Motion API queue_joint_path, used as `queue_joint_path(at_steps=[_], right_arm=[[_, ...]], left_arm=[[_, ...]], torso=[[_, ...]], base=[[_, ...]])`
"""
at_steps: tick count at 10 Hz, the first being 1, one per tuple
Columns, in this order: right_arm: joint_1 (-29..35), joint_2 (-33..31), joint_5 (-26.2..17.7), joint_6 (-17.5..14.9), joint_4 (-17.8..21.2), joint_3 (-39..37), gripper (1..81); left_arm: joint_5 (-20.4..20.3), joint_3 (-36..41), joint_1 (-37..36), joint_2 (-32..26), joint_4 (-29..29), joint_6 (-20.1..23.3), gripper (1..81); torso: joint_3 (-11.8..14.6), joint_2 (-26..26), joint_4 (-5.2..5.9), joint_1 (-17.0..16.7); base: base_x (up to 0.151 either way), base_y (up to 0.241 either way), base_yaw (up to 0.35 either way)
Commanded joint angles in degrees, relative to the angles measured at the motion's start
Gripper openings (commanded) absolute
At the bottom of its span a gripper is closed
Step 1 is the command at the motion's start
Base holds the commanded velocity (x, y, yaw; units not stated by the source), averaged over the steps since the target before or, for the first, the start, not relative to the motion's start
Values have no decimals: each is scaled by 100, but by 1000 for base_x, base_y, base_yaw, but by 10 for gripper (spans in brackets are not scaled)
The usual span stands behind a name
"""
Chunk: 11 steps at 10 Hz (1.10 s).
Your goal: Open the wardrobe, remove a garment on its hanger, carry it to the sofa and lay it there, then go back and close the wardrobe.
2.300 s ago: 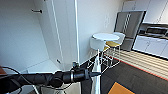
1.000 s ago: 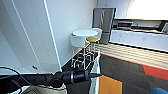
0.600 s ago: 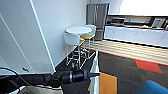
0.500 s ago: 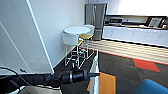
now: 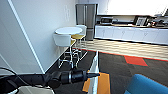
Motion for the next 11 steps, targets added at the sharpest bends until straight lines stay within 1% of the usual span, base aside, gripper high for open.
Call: queue_joint_path(at_steps=[1,4,6,7,8,9,10,11], right_arm=[[68,-8,-373,-12,-43,24,811],[68,-8,-373,-21,-60,24,811],[68,-8,-373,-21,-60,7,811],[59,-8,-373,-21,-60,15,811],[59,-8,-373,-21,-60,15,811],[59,-8,-373,-21,-52,7,811],[59,-8,-373,-21,-43,7,811],[59,-8,-373,-21,-43,7,811]], left_arm=[[-292,262,-829,-39,184,63,10],[-301,280,-829,14,184,63,10],[-301,324,-837,-12,184,63,10],[-301,333,-838,-12,184,63,10],[-301,342,-838,-21,184,63,10],[-301,342,-838,-21,184,63,10],[-301,342,-847,-21,184,63,10],[-301,342,-846,-21,184,72,10]], torso=[[0,0,0,0],[0,0,0,0],[-270,0,0,0],[-505,0,0,-2],[-667,0,0,-5],[-356,0,0,-5],[-514,2,0,0],[-568,4,0,5]], base=[[0,0,-219],[0,0,-228],[0,0,-227],[0,0,-227],[0,0,-227],[0,0,-227],[0,0,-228],[0,0,-228]])
